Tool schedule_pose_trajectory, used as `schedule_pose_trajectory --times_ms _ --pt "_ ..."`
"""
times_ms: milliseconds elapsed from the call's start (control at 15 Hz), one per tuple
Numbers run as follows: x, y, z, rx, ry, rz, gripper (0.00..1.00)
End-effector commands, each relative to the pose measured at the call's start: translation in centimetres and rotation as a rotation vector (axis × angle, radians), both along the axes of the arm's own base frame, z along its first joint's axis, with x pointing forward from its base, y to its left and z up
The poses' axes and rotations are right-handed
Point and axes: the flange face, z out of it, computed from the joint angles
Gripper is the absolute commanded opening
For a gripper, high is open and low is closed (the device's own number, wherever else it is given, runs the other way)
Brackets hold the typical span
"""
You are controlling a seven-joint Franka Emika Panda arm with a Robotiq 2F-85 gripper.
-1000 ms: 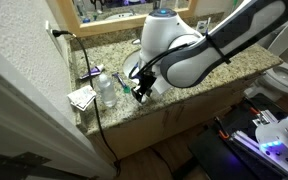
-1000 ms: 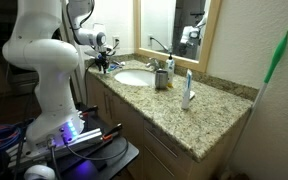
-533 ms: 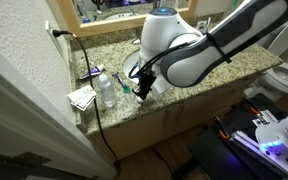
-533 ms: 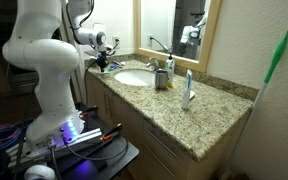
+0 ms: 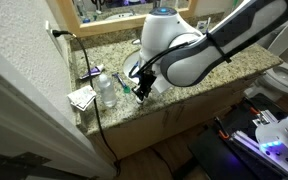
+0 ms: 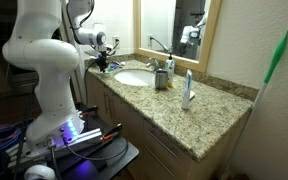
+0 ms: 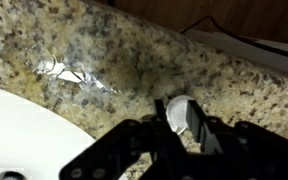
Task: Pick up the white object
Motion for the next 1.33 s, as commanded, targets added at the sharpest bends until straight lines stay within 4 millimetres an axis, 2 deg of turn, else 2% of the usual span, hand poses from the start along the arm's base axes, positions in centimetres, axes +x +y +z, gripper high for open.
schedule_pose_trajectory --times_ms 0,400,467,533,667,1267 --pt "-0.09 -0.10 0.46 -0.012 -0.003 0.001 0.62" --pt "0.56 0.55 0.56 -0.015 -0.005 0.010 1.00" --pt "0.80 0.70 0.64 -0.018 -0.015 0.007 1.00" --pt "0.38 0.32 0.48 0.005 -0.010 0.006 0.92" --pt "0.59 0.46 0.64 0.005 -0.017 0.009 1.00" --pt "0.66 0.39 0.13 0.010 -0.005 0.004 1.00"
